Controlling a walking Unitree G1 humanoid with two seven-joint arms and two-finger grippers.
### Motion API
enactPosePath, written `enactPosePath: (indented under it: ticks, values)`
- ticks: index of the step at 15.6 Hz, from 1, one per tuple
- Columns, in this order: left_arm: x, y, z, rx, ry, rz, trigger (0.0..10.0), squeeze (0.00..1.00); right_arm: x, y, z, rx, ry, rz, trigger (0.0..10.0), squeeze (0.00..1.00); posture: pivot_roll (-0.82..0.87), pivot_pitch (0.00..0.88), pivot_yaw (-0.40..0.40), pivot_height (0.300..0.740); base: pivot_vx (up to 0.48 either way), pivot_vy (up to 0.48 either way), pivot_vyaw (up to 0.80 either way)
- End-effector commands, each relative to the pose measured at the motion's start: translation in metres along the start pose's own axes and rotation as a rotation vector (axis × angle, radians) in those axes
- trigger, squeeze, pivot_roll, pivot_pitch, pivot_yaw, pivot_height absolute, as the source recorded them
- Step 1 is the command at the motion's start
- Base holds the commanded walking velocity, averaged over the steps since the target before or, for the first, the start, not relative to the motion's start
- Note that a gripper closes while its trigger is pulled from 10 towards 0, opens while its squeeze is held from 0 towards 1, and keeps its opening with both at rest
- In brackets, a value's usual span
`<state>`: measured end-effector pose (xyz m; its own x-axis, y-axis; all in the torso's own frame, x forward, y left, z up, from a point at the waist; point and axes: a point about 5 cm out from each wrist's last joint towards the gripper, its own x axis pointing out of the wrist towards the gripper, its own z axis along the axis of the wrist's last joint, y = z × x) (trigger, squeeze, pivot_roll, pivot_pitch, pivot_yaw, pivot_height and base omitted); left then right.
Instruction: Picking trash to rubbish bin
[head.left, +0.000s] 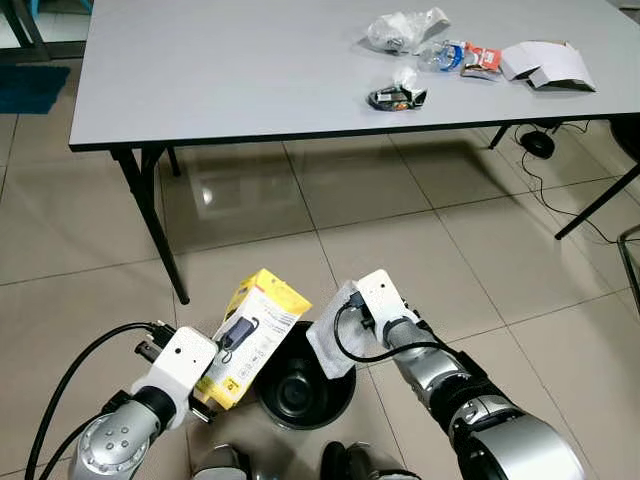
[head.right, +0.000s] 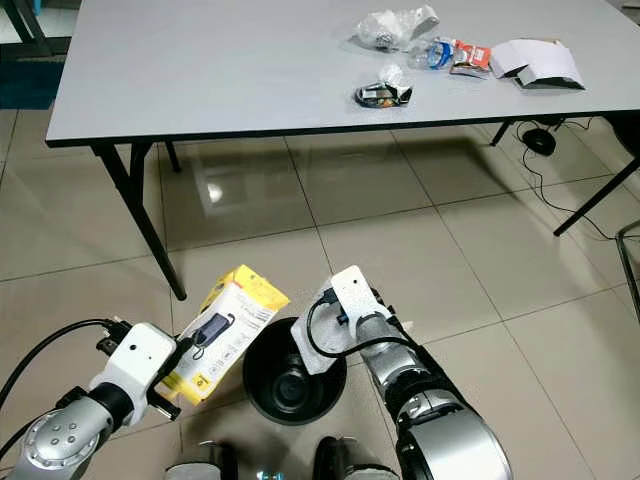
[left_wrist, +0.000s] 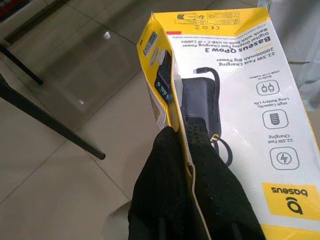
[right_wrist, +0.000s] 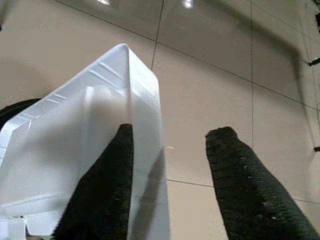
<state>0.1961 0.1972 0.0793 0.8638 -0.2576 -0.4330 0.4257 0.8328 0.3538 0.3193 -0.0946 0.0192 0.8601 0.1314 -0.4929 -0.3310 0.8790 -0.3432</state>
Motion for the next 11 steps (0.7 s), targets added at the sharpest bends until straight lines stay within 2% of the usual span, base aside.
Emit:
enactPosePath:
  ticks: [1, 8, 10, 11]
  values:
    - [-0.003, 0.0, 0.002, 0.001, -0.004, 0.005, 10.0, 0.0, -0.001, -0.002, -0.008, 0.026, 0.038, 0.005, 10.0, 1.0, 0.07, 0.234, -0.145, 0.74, 0.0, 0.0, 0.0]
    - [-0.004, 0.0, 0.002, -0.001, -0.003, 0.01, 10.0, 0.0, -0.001, 0.0, -0.008, 0.074, 0.053, 0.024, 10.0, 1.0, 0.07, 0.233, -0.147, 0.74, 0.0, 0.0, 0.0]
    - [-0.004, 0.0, 0.002, 0.001, -0.002, 0.008, 10.0, 0.0, -0.002, 0.001, -0.015, 0.18, 0.1, 0.013, 10.0, 1.0, 0.07, 0.234, -0.145, 0.74, 0.0, 0.0, 0.0]
    - [-0.004, -0.001, 0.002, 0.001, -0.002, 0.008, 10.0, 0.0, -0.002, 0.003, -0.019, 0.291, 0.129, 0.016, 10.0, 1.0, 0.07, 0.234, -0.145, 0.74, 0.0, 0.0, 0.0]
